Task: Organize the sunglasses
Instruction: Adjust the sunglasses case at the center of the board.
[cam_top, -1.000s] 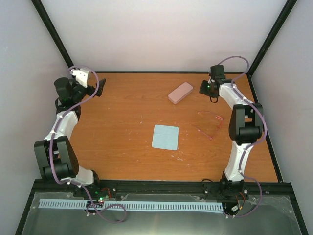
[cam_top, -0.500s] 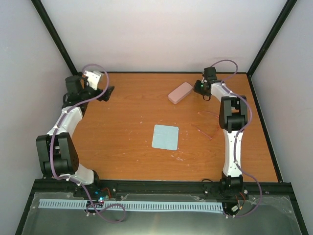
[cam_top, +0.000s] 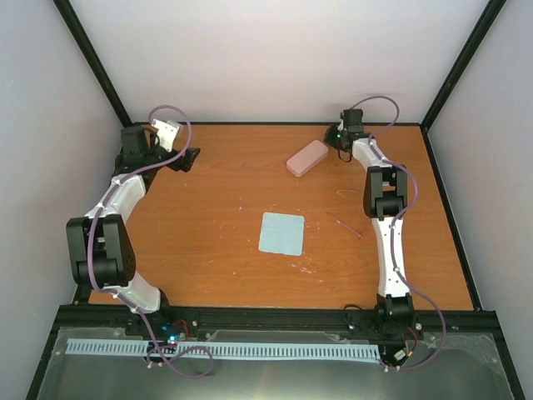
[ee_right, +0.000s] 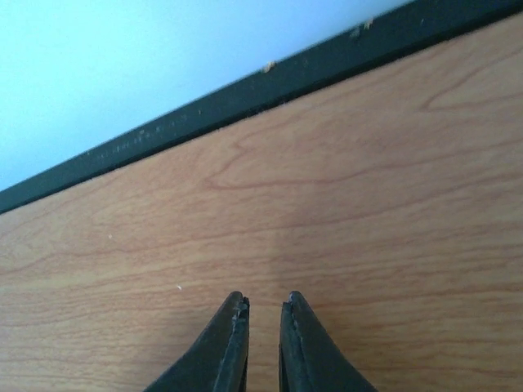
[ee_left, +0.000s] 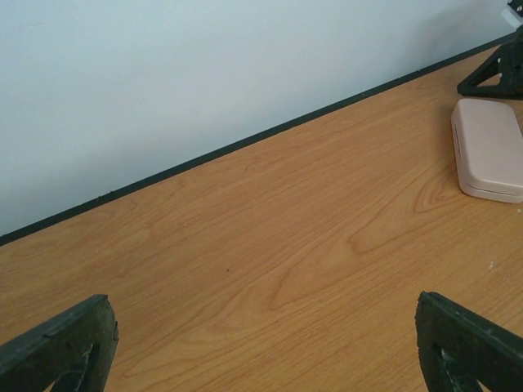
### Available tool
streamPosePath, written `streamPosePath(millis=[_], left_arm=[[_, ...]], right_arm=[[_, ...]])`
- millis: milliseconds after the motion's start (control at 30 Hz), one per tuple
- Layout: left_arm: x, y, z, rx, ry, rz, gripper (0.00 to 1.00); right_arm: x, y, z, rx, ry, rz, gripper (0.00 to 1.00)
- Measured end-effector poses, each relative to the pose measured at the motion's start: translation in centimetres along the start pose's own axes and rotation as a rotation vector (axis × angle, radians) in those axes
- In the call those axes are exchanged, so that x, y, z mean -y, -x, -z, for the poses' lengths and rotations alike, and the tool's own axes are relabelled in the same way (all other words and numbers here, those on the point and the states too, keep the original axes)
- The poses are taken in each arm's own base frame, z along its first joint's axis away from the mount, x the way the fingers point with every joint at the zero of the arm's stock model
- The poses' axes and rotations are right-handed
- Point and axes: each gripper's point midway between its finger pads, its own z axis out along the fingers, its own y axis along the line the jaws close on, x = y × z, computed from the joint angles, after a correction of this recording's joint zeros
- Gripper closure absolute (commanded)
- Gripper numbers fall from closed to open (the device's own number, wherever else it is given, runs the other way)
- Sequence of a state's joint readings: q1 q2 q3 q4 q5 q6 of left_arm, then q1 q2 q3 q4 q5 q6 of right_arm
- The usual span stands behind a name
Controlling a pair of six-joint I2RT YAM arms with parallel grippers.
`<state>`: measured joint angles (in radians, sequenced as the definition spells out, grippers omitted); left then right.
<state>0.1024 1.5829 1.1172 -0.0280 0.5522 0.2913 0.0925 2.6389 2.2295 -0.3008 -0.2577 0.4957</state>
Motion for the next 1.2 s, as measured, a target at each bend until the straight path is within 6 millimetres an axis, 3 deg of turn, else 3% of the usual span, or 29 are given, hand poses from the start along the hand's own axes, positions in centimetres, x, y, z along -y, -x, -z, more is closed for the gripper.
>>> streamPosePath(millis=[300,467,867,1200], left_arm=[[-0.8,0.0,-1.4,-0.013,-0.01,0.007,0.03],[-0.8,-0.1,-2.0,-0.016,-0.033,0.013,0.01],[0.3,0.2,-2.1,0.012,-0.101,-0.008,0.01],[1.9,-1.9,-2.1,-0.01,-0.161,0.003,0.01]], right_arm=[[-0.3,-2.1,-0.3,-0.084,0.028,0.0,0.91],[-0.7,-3.8,0.8,-0.148,0.034,0.044,0.95],[-3.8,-11.3,5.2,-0.373,-0.008,0.234,0.97],[-6.5,-18.0,9.8,-0.528,-0.034,0.376,0.94]])
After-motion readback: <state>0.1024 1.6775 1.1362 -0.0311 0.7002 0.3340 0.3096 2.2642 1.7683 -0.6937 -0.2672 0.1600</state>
